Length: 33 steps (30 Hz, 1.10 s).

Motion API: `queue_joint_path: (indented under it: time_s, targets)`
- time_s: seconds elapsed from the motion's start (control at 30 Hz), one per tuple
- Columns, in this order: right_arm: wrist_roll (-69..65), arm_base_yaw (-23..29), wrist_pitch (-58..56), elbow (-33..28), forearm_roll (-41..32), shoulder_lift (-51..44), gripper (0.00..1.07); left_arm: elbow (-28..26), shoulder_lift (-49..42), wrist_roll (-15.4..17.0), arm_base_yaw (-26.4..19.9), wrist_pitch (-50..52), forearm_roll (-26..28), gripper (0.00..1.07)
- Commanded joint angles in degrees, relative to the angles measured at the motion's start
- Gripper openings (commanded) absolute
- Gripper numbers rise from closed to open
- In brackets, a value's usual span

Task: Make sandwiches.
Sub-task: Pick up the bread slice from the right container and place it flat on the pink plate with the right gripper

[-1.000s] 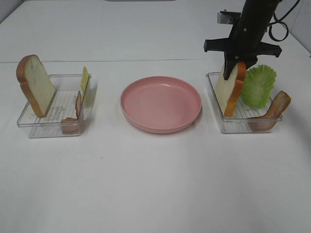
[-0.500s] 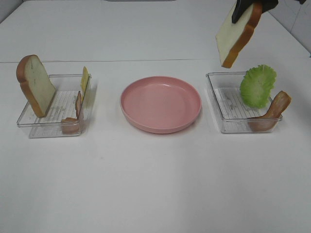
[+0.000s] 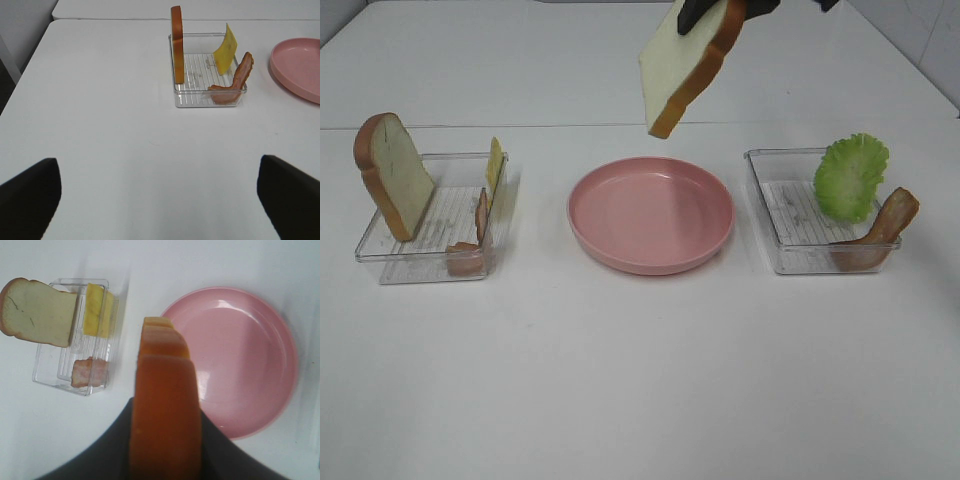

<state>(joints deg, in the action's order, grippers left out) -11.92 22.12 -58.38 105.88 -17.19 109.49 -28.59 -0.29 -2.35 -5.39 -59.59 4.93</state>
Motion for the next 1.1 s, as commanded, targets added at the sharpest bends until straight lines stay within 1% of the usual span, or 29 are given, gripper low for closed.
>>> queue_joint_path:
  time_s: [0.03,0.1,0.13,0.17,0.23,0.27,0.3,0.4,0.7,0.9,1.1]
  targets:
    - [3.3,0.3,6.3,-3.2,-5.1,2.4,0.00,0.1,-0.9,0.2,-0.2,0.3,-0.1,1.00]
    - [4.3,0.2,7.0,-3.8,-6.5,3.0,0.00,0.1,-0.9,0.2,-0.2,0.3,-0.1,1.00]
    - [6.8,0.2,8.0,-4.2,-9.2,4.9,0.00,0.1,-0.9,0.2,-0.2,0.3,-0.1,1.00]
    - [6.8,0.2,8.0,-4.2,-9.2,4.9,0.00,0.1,-0.9,0.2,-0.2,0.3,-0.1,1.00]
    - [9.8,0.2,9.1,-4.2,-13.1,7.9,0.00,0.1,-0.9,0.2,-0.2,0.3,-0.1,1.00]
    - [9.8,0.2,9.1,-4.2,-13.1,7.9,0.00,0.1,-0.9,0.2,-0.2,0.3,-0.1,1.00]
    - [11.4,0.2,10.0,-4.2,-15.2,9.9,0.00,0.1,-0.9,0.2,-0.2,0.3,-0.1,1.00]
    - [13.0,0.2,11.3,-4.2,-16.8,12.1,0.00,0.1,-0.9,0.2,-0.2,0.3,-0.1,1.00]
    - [14.2,0.1,15.4,-4.2,-16.6,18.3,0.00,0.1,-0.9,0.2,-0.2,0.3,-0.1,1.00]
    - [14.5,0.1,18.3,-4.2,-15.3,20.5,0.00,0.1,-0.9,0.2,-0.2,0.3,-0.1,1.00]
    - [14.4,0.1,18.3,-4.2,-15.3,22.0,0.00,0.1,-0.9,0.2,-0.2,0.3,-0.1,1.00]
